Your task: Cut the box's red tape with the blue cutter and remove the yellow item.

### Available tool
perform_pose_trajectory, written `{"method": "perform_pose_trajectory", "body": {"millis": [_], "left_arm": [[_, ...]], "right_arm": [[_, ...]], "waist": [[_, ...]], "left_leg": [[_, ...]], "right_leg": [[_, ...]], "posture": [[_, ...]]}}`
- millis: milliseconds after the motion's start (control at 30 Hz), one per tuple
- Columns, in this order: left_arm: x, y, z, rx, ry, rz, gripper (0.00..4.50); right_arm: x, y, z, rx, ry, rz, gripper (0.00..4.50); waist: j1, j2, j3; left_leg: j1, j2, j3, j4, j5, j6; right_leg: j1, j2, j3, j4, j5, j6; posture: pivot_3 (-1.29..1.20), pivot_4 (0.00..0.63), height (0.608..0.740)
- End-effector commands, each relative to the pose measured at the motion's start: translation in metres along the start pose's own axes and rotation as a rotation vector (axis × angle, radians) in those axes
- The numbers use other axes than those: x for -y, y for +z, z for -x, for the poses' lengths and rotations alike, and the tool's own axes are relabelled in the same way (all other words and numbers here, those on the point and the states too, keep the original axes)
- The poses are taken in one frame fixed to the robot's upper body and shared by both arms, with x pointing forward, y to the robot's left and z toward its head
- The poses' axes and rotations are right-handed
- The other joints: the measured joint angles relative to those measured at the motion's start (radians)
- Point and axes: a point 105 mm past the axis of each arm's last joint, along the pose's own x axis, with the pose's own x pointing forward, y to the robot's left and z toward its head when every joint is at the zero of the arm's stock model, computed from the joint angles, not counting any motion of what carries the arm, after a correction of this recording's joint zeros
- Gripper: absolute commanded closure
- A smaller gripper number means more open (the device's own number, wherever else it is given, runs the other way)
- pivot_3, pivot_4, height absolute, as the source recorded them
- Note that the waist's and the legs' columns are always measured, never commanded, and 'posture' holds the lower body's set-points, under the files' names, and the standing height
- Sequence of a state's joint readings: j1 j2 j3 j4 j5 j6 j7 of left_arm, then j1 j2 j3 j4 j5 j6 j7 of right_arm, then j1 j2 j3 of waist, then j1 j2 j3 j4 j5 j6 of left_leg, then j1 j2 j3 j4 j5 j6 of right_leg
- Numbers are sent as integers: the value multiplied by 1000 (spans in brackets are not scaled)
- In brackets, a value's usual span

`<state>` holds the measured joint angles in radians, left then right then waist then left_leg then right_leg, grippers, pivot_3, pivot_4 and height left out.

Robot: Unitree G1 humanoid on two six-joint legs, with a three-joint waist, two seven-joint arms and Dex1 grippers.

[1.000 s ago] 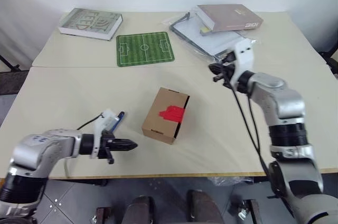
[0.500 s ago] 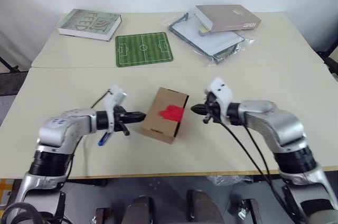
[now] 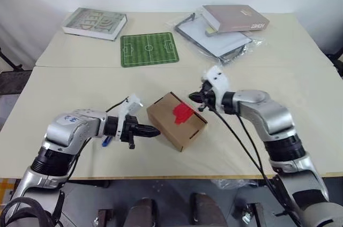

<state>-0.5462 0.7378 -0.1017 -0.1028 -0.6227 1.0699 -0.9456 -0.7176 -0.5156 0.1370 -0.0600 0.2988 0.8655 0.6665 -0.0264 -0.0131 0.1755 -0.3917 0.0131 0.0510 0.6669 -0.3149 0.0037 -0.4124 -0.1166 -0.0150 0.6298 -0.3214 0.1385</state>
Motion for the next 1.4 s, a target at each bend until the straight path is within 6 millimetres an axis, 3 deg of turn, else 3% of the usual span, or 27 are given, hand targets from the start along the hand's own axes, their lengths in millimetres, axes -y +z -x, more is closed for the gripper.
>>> {"method": "perform_pose_trajectory", "body": {"millis": [33, 167, 267, 367, 467, 567, 933, 1200, 1300, 1400], "left_arm": [[-23, 19, 31, 118, 174, -42, 4500], [-51, 39, 52, 240, 341, -81, 4500], [-70, 59, 53, 360, 410, -106, 4500], [-85, 65, 44, 397, 436, -106, 4500], [-77, 61, 10, 350, 289, -95, 4500], [-70, 56, -12, 290, 185, -112, 4500], [-31, 50, -46, 143, -88, -158, 4500], [-31, 44, -49, 104, -91, -165, 4500], [-38, 48, -43, 128, -41, -168, 4500], [-50, 60, -27, 198, 46, -171, 4500]], "right_arm": [[13, 14, 33, 46, -79, 8, 4474], [3, -14, 60, -97, -58, 33, 4474], [-21, -33, 74, -200, 36, 28, 4474], [-43, -39, 79, -230, 123, 22, 4474], [-59, -37, 75, -207, 177, -11, 4474], [-65, -32, 70, -178, 185, -30, 4474], [-77, -26, 83, -162, 179, -77, 4474], [-82, -39, 95, -234, 177, -107, 4474], [-76, -44, 98, -255, 140, -88, 4474], [-56, -55, 107, -304, 52, -71, 4474]], "waist": [[0, 0, 0], [3, 0, 0], [13, -1, 0], [23, -2, 1], [25, -2, 1], [27, -2, 1], [27, -2, 1], [28, -2, 1], [28, -2, 1], [29, -2, 1]], "left_leg": [[0, 0, 0, 0, 0, 0], [0, 1, 0, 0, 0, 0], [0, -1, 1, 0, 0, 1], [0, -3, 3, 3, -1, 2], [0, -3, 3, 4, -1, 2], [0, -3, 4, 5, -1, 2], [-4, -3, 2, 11, -3, 5], [-7, -3, -1, 14, -4, 6], [-7, -3, -1, 15, -4, 6], [-9, -3, -1, 15, -4, 7]], "right_leg": [[0, 0, 0, 0, 0, 0], [0, 1, -1, -1, 0, 0], [1, 0, -1, -1, 0, 0], [1, 1, -1, -2, 1, 1], [1, 1, -1, -2, 1, 1], [1, 1, -1, -1, 1, 1], [1, 1, -2, -1, 1, 2], [1, 1, -3, -1, 1, 3], [1, 0, -3, -1, 2, 3], [0, 0, -3, -1, 2, 3]], "posture": [[0, 150, 740], [0, 150, 740], [0, 150, 740], [0, 150, 740], [0, 150, 740], [0, 150, 740], [0, 150, 740], [0, 150, 740], [0, 150, 740], [0, 150, 740]]}}
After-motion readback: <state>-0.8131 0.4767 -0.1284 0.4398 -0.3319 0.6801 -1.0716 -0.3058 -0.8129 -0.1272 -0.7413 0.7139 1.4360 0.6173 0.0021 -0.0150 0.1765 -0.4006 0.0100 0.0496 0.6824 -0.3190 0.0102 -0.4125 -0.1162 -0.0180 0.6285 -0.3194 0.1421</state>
